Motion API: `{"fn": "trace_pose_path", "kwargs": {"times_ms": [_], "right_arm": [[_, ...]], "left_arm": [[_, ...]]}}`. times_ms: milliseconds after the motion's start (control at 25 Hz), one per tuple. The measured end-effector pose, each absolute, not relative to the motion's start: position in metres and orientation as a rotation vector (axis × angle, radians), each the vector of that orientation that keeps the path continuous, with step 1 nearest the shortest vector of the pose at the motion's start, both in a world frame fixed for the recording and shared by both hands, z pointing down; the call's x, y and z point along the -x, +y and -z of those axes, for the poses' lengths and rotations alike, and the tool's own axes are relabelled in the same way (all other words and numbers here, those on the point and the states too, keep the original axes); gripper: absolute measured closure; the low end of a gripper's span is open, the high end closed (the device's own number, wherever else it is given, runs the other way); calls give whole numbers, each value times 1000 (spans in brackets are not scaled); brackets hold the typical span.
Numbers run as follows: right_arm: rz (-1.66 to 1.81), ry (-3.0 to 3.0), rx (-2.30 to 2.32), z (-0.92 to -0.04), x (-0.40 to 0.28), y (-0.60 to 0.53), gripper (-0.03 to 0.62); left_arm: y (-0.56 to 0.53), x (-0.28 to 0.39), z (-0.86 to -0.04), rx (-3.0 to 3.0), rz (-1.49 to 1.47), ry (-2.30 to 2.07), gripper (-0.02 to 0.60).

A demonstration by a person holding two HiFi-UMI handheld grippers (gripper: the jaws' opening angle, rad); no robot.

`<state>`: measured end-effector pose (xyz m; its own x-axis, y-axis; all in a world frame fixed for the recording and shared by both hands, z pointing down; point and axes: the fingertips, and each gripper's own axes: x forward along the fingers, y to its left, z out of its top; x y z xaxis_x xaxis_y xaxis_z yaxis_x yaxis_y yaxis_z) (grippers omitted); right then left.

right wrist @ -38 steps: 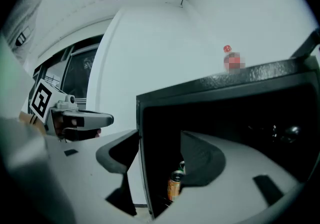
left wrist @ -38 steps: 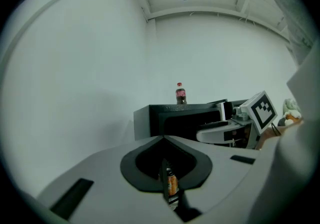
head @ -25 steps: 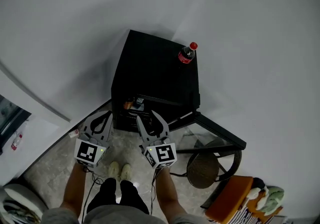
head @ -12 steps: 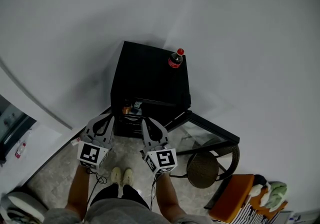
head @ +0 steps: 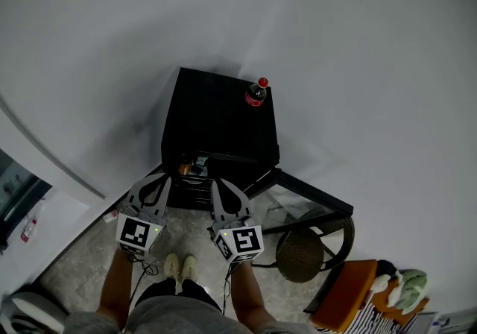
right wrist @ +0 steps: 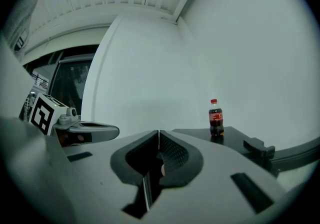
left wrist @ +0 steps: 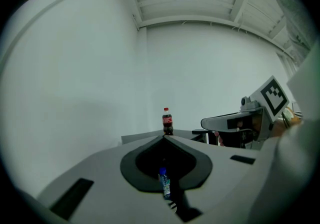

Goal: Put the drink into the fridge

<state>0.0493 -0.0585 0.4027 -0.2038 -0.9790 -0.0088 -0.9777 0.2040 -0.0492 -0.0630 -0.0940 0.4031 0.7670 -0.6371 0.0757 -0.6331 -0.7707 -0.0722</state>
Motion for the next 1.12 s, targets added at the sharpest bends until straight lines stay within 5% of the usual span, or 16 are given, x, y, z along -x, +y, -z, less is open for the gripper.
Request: {"fn": "trace_pose_path", "kwargs": {"times_ms": [1120], "right_arm": [[51,2328,2022,-398,-57,-52,568]], "left_arm": [[-96,54,-406,2950,124,963,577]]}}
